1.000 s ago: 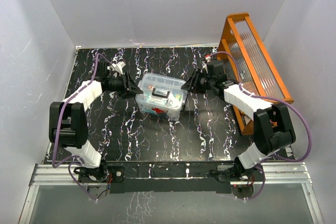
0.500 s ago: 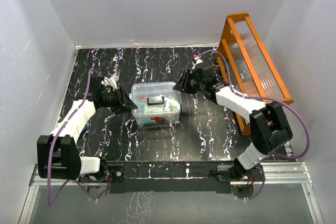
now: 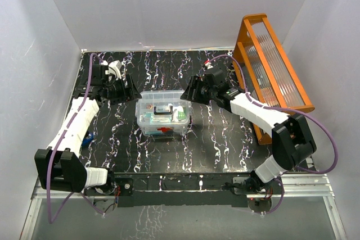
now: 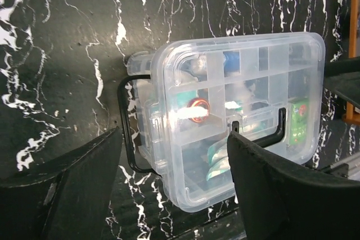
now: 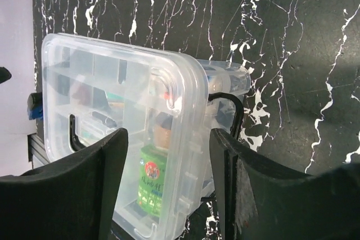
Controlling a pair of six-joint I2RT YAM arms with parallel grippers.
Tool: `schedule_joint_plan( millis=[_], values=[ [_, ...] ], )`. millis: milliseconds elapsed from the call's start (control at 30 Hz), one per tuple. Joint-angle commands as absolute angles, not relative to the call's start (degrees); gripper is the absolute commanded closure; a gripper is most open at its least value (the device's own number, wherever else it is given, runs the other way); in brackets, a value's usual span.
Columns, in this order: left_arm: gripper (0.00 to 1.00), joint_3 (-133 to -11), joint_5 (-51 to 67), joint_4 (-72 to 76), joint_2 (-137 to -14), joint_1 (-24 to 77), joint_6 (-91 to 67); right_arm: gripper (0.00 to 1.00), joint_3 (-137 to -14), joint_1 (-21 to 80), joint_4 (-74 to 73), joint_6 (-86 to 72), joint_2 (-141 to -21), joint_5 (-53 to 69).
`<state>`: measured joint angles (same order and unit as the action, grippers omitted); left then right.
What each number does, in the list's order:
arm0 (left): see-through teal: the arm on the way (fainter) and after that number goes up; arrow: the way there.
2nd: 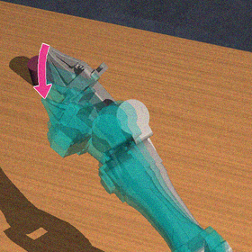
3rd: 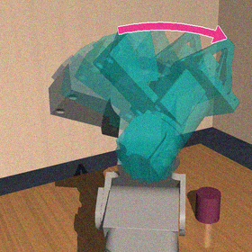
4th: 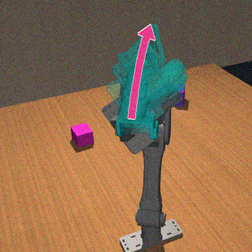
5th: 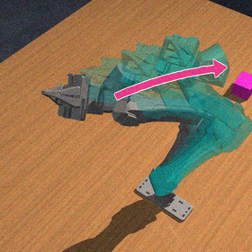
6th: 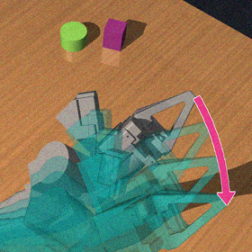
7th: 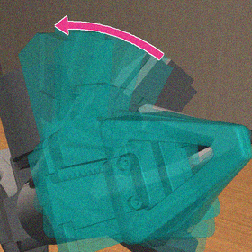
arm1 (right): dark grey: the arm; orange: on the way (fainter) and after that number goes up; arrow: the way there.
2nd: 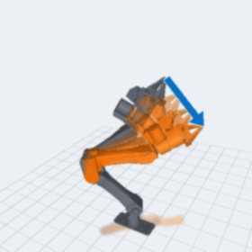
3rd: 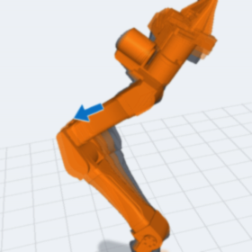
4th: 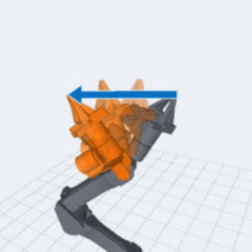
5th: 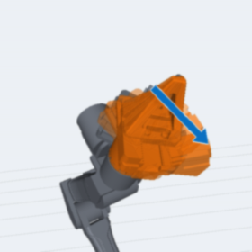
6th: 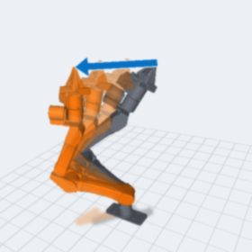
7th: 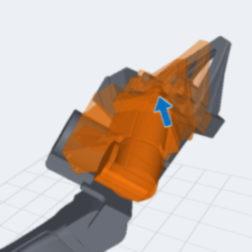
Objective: Organize the medicine kit
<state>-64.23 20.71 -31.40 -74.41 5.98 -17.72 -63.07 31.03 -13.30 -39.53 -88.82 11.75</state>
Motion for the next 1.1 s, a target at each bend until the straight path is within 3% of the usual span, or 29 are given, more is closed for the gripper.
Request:
schedule_joint_plan(
  millis=[0,167,333,533,733,1067],
  values=[
    [0.26,-66.52,18.2,-33.07,-71.81,6.1,-13.72,0.42,-64.96,30.51,-13.89,-40.97,-84.05,10.52],
    [0.2,-65.91,19.04,-29.62,-69.7,10.27,-12.68,0.37,-60.11,29.04,-13.97,-44.08,-79.13,3.24],
    [0.16,-65.45,10.78,-26.71,-70.65,18.93,-14.89,0.23,-54.15,27.65,-12.68,-47.59,-73.58,-1.69],
    [0.04,-67.51,0.2,-26.56,-75.99,26.3,-17.69,0.1,-46.27,27.58,-2.9,-50.94,-71.7,5.22],
    [0.01,-70.21,-3.25,-26.92,-81.03,30.71,-18.44,0.06,-41.14,27.58,8.77,-55.22,-73.97,13.41],
    [0.01,-69.99,-9.81,-30.61,-84.9,34.81,-19.25,0.03,-35.75,27.59,20.26,-61.51,-77.07,15.19]
  ],
)
